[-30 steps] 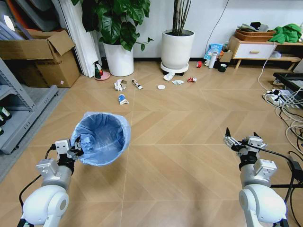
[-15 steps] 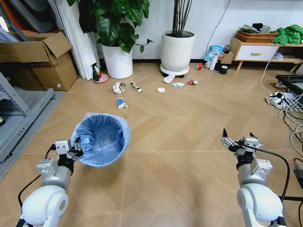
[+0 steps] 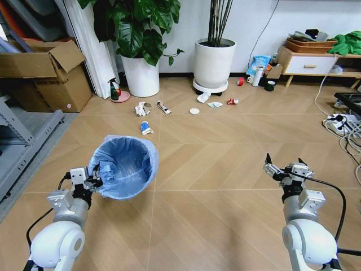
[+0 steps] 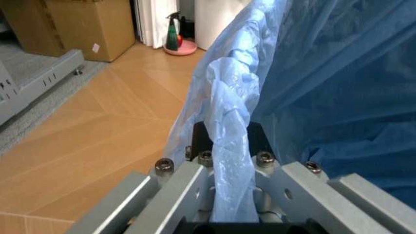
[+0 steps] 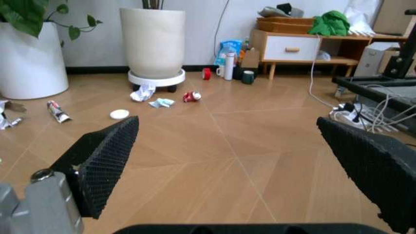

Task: Pick up the trash bin and place the garbage on the floor into it.

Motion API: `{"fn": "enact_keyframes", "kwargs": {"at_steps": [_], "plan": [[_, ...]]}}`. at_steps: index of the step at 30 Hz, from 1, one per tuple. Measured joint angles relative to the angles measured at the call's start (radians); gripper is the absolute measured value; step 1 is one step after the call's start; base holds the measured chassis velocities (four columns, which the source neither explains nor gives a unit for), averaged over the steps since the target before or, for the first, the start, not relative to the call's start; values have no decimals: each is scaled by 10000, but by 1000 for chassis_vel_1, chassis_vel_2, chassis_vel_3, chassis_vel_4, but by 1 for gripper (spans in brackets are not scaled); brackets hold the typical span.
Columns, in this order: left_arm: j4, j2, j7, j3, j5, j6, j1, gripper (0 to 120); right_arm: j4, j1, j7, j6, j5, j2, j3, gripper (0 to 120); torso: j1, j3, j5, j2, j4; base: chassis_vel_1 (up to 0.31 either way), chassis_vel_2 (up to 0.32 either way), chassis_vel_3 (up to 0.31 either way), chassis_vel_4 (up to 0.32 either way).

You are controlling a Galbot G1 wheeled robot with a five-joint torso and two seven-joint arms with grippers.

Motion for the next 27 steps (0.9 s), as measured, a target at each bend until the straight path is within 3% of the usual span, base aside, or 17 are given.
{"fn": "enact_keyframes", "kwargs": {"at_steps": [27], "plan": [[-38,-40,25,90,79,15,-7,0,-47,40,-31,125,-18,-7,21,100,-1,0,0,1,0,-68,156,69,-159]]}}
